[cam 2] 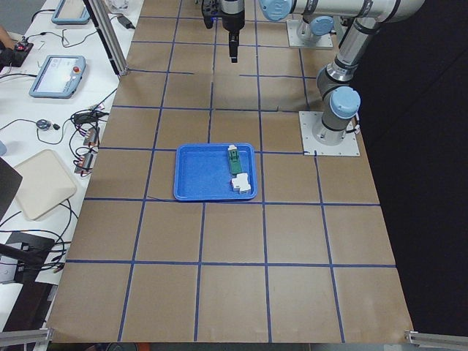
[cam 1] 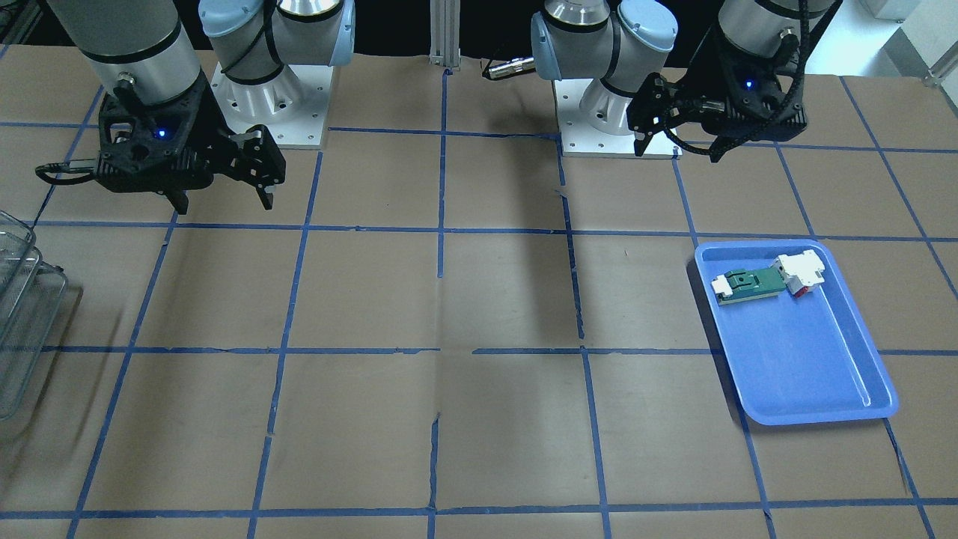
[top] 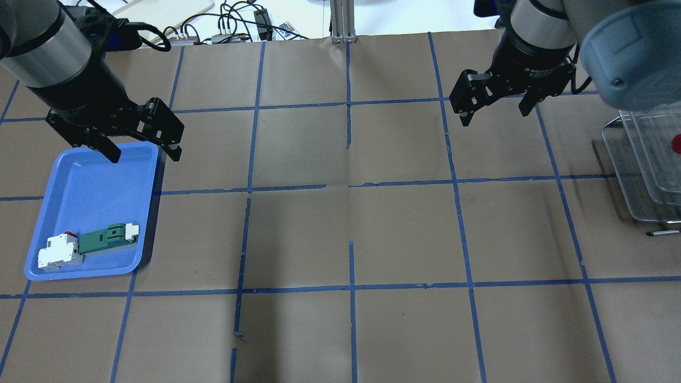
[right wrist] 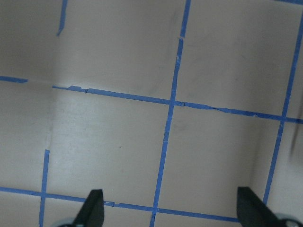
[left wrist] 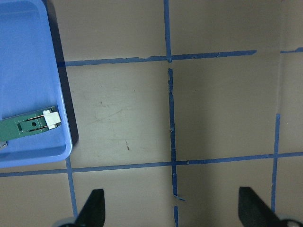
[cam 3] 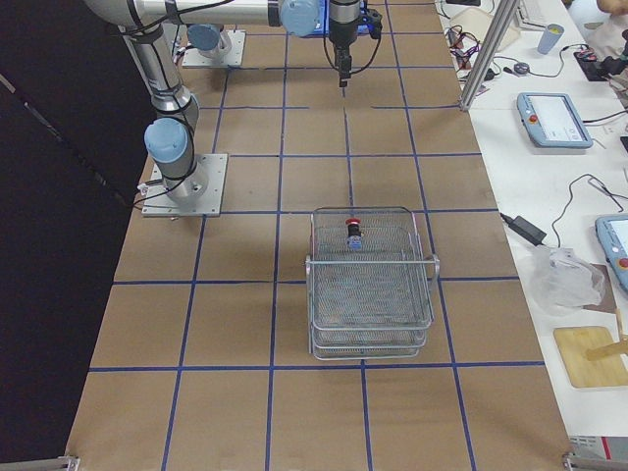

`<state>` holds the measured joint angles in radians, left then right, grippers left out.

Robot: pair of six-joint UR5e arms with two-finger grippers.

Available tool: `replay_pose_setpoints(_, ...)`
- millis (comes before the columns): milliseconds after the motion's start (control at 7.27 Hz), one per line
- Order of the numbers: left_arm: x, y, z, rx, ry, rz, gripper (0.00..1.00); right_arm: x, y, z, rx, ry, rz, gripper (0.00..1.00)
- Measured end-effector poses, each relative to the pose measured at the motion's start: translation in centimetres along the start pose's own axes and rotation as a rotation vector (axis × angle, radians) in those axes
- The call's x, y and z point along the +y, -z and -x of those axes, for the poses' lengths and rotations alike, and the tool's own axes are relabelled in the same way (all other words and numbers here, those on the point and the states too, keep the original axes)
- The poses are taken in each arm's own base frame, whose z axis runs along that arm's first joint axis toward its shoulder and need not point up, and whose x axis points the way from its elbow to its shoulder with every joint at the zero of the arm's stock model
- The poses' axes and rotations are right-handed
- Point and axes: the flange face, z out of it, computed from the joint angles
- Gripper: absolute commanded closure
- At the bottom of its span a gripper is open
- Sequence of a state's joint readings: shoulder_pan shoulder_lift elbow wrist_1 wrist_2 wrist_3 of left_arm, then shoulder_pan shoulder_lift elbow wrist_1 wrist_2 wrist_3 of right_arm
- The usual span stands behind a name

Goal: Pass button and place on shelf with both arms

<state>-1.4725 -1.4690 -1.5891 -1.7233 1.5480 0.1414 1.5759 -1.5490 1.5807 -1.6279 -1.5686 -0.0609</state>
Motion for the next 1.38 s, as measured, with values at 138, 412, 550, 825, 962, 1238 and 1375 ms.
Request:
replay_pose_setpoints(138, 0.5, 0.4, -0.1, -0.002, 0.0, -0.007, 0.0, -0.2, -0.1, -0.3, -0.001, -0.028, 0.003, 0.0)
replay_pose_setpoints(412, 1.2, 0.7, -0.2, -0.004, -0.002, -0.011, 0.0, -0.3, 0.0, -0.8, -0.003, -0.053, 0.005, 0.0)
replay_pose_setpoints(550, 1.4, 0.7, -0.2, -0.004, -0.003, -0.01, 0.0, -0.3, 0.0, -1.0, -0.002, -0.057, 0.006, 0.0)
replay_pose_setpoints(825, 1.7, 0.5, -0.3, -0.001, -0.004, 0.014, 0.0, -0.2, -0.3, -1.0, -0.006, -0.059, 0.013, 0.0)
replay_pose_setpoints(962, 1.8, 0.3, -0.3, 0.0, -0.004, 0.024, 0.0, -0.2, -0.4, -1.0, -0.006, -0.06, 0.015, 0.0)
replay_pose_setpoints(1238, 1.8, -0.1, -0.3, 0.001, -0.003, 0.034, 0.0, -0.1, -0.6, -0.9, -0.002, -0.058, 0.019, 0.0)
replay_pose_setpoints(1375, 1.8, -0.3, -0.3, 0.001, -0.003, 0.038, 0.0, 0.0, -0.6, -1.0, -0.001, -0.055, 0.022, 0.0)
